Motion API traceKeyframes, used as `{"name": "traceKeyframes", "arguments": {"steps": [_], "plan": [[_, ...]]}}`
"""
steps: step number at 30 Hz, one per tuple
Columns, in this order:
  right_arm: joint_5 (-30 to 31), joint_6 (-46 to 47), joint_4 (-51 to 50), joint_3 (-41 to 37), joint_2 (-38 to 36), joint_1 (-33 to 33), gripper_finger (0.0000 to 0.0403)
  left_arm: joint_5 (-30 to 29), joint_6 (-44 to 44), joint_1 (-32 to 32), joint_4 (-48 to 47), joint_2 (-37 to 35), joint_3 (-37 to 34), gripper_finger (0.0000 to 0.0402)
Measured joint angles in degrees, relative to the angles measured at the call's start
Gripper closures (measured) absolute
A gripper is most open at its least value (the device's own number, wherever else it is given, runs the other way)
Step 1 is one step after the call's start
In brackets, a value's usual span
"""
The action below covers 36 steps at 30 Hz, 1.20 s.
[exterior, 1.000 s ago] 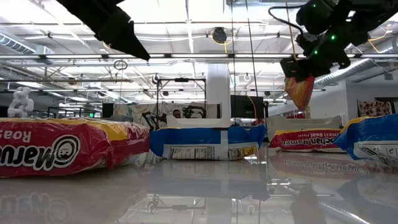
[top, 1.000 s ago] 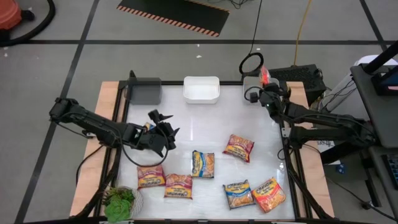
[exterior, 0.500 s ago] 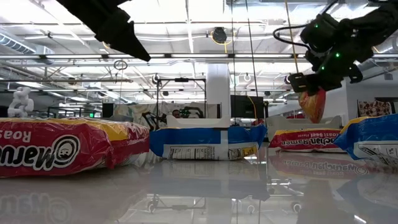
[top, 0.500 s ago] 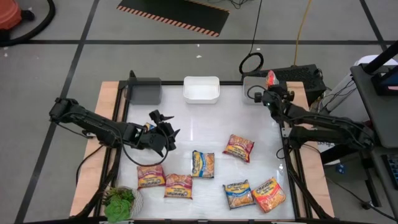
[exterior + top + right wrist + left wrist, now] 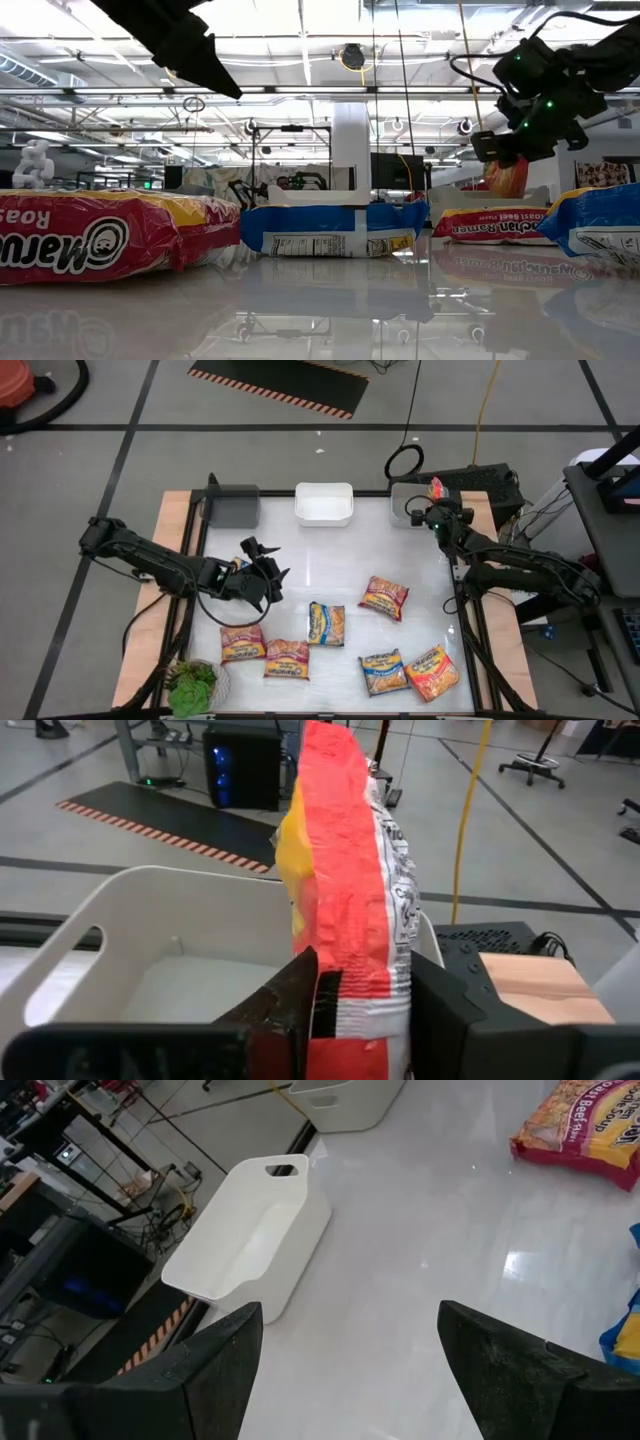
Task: Sort Maruchan noodles
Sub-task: Put the top orange noodle pack into the gray bin
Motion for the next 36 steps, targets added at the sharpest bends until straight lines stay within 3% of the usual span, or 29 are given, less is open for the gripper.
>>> {"name": "traceKeyframes", "arguments": {"steps": [17, 29, 36], "plan": [[-0.17, -3.32, -0.24, -0.64, -0.02, -0.16, 0.0161, 1.62, -0.09, 0.00, -0.04, 0.00, 0.00, 0.0096], [2.32, -5.15, -0.68, -0.64, -0.02, -0.18, 0.0154, 1.62, -0.39, 0.00, -0.04, 0.00, -0.02, 0.0096], [-1.51, -5.63, -0.38, -0.64, 0.00, -0.16, 0.0163, 1.62, -0.42, 0.00, -0.04, 0.00, -0.02, 0.0096]]}}
